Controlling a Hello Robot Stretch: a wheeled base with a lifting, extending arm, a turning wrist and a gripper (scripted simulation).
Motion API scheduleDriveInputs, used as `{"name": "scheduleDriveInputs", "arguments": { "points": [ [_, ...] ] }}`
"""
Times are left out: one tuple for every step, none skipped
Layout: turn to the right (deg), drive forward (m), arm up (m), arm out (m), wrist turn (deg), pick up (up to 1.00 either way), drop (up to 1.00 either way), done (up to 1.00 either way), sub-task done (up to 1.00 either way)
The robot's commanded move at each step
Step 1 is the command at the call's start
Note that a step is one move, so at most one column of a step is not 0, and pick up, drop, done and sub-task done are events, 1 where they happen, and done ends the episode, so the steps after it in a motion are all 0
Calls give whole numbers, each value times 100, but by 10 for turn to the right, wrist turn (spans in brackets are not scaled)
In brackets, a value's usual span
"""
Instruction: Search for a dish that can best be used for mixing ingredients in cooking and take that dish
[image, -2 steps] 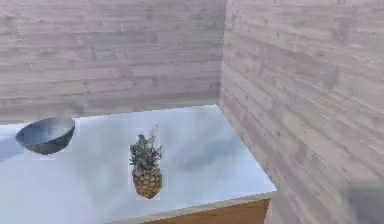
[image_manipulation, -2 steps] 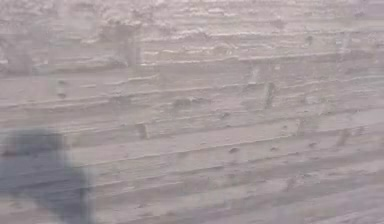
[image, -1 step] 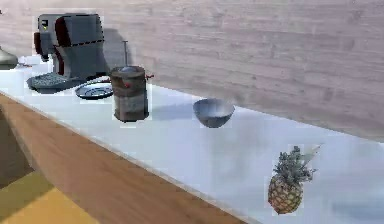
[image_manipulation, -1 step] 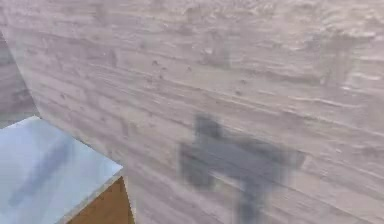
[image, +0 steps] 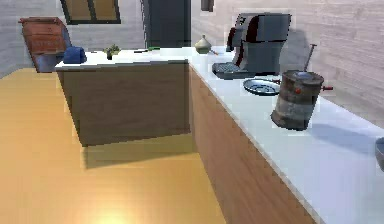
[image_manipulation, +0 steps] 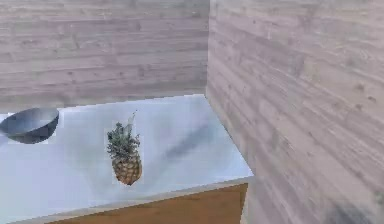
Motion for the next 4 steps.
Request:
{"name": "scheduleDriveInputs", "arguments": {
  "points": [
    [-330,0,0,0,0,0,0,0,0],
    [0,0,50,0,0,0,0,0,0],
    [0,0,38,0,0,0,0,0,0],
    [0,0,0,48,0,0,0,0,0]
  ]
}}
